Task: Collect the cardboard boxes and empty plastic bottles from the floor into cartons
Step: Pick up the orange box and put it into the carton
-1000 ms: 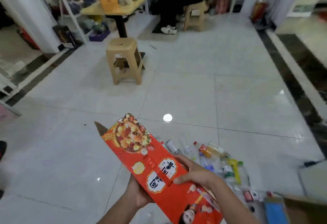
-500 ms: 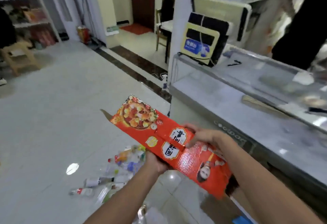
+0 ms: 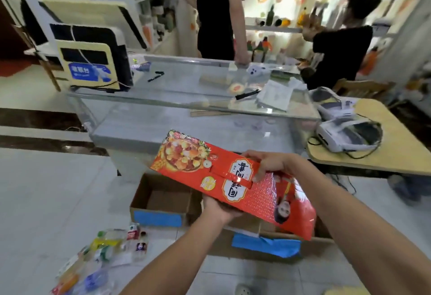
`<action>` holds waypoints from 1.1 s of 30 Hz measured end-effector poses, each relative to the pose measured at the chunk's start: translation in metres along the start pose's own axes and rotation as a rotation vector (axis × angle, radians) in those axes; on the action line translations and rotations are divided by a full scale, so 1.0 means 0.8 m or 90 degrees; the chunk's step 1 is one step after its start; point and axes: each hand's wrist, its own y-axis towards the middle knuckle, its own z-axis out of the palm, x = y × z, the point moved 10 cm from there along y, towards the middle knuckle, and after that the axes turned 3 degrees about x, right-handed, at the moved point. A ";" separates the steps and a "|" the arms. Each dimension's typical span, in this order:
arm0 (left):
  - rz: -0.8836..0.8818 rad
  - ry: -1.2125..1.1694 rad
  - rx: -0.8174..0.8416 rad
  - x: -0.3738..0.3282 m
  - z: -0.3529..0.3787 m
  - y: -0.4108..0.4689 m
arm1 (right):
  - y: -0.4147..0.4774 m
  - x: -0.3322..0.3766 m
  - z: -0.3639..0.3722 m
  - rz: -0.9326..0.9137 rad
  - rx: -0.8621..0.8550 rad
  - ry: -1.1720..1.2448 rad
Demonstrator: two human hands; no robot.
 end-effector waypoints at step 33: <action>-0.022 -0.156 -0.248 0.130 0.098 0.336 | 0.134 -0.263 -0.277 0.040 -0.104 -0.214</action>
